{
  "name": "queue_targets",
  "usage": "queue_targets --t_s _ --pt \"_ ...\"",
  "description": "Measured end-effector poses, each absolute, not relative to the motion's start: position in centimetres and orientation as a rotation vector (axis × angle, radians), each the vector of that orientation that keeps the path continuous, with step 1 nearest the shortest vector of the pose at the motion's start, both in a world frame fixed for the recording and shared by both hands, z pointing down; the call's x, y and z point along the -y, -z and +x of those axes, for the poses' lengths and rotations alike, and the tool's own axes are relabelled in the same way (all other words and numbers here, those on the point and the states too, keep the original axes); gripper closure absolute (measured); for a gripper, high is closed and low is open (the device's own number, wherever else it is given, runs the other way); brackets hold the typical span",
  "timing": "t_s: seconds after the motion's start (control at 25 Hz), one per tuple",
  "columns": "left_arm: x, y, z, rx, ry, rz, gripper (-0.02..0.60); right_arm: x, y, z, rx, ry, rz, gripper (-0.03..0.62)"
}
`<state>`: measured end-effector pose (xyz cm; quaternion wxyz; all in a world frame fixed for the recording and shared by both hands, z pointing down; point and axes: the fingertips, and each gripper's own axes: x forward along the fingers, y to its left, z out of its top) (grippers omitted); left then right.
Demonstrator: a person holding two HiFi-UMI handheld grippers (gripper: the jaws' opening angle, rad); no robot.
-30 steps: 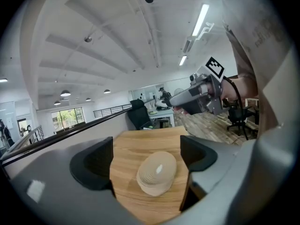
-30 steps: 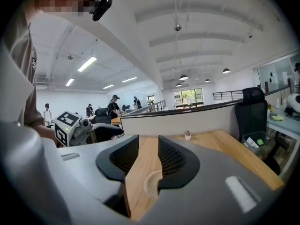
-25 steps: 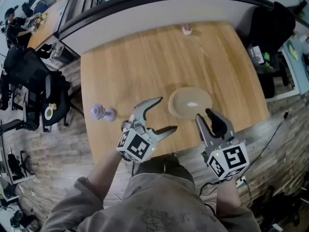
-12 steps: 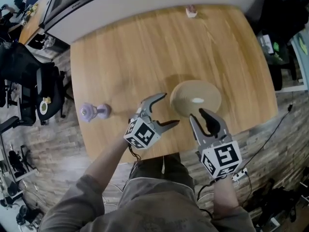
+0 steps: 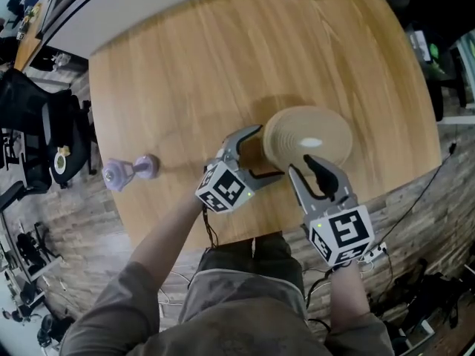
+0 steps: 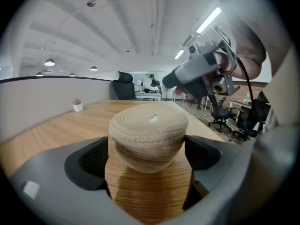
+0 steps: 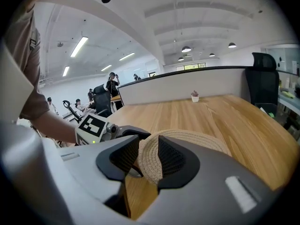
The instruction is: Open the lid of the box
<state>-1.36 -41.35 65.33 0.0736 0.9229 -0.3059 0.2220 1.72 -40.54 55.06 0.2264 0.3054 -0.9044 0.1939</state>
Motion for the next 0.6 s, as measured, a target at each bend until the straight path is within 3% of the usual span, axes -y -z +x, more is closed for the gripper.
queue_targets --t_s 0.6 --pt "42.8 -67.0 1.7 0.749 -0.646 2.852 0.049 39.5 -60.3 -0.3 2.447 -0.468 0.677 0.457"
